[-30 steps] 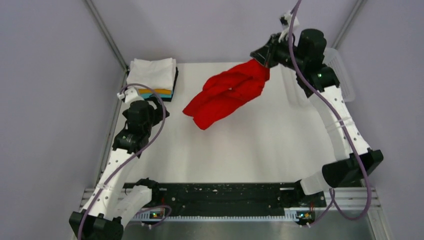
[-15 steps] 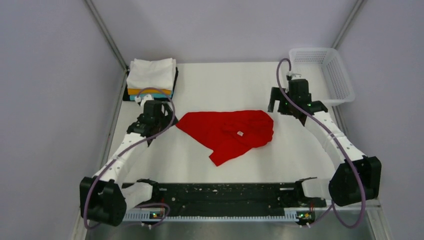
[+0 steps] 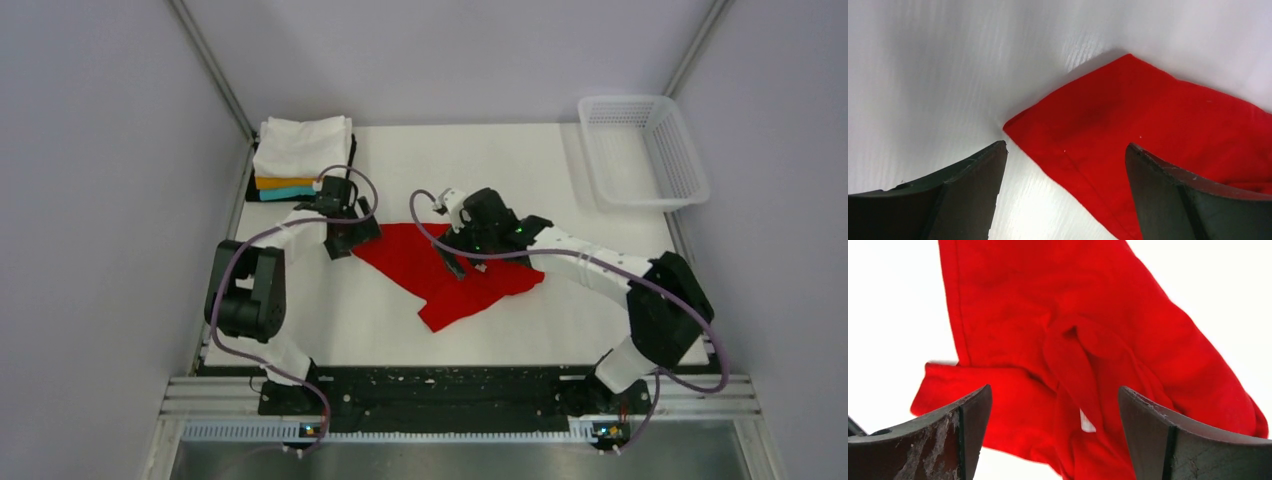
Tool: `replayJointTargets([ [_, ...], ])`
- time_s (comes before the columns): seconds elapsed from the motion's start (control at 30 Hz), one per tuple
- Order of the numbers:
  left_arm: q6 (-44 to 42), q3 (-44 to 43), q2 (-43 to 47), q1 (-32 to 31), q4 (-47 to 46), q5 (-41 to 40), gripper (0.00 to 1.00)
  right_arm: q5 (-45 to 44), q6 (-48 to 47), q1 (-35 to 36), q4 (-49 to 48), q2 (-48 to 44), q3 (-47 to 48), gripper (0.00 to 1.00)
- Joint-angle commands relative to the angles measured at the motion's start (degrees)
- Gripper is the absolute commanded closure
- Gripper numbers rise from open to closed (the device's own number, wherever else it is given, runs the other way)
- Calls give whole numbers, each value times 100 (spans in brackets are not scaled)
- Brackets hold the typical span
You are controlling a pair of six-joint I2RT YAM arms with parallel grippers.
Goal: Fold and stack the t-shirts
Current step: Flatten out the tshirt
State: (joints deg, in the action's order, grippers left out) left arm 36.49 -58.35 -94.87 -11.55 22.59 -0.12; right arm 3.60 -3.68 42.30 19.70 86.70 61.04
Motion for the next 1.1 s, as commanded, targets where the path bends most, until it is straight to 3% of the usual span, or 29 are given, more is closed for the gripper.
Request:
replayJointTargets([
  [0.0, -30, -296, -431, 23, -107, 399, 9, 81, -704, 77, -136, 595, 684, 7],
  [0.27, 104, -426, -968, -121, -161, 554, 23, 431, -764, 114, -292, 1235, 963, 12],
  [0.37, 148, -488, -1116, -248, -289, 662, 34, 411, -783, 112, -368, 1411, 965, 15],
  [0.5, 163, -732, -1369, -304, -267, 757, 64, 4, -740, 111, -505, 1606, 962, 21],
  [0.53, 171, -787, -1413, -304, -248, 759, 80, -161, -644, 111, -584, 1624, 937, 24],
  [0.57, 179, -849, -1445, -304, -220, 746, 97, -284, -555, 111, -653, 1625, 903, 31],
  [0.6, 183, -903, -1456, -304, -183, 717, 100, -335, -471, 111, -761, 1606, 840, 40],
  [0.7, 168, -906, -1344, -304, -169, 503, 100, -344, -206, 116, -1237, 1325, 524, 76],
  [0.8, 168, -778, -993, -304, -155, 151, 100, -692, 90, 91, -1661, 844, 249, 93],
  [0.87, 194, -687, -645, -291, -78, -213, 100, -1037, 414, 19, -1834, 474, 123, 100],
  [1.07, 223, -230, 762, -266, -226, -1030, 100, -1954, 1303, -595, -2274, -1152, -590, 100],
])
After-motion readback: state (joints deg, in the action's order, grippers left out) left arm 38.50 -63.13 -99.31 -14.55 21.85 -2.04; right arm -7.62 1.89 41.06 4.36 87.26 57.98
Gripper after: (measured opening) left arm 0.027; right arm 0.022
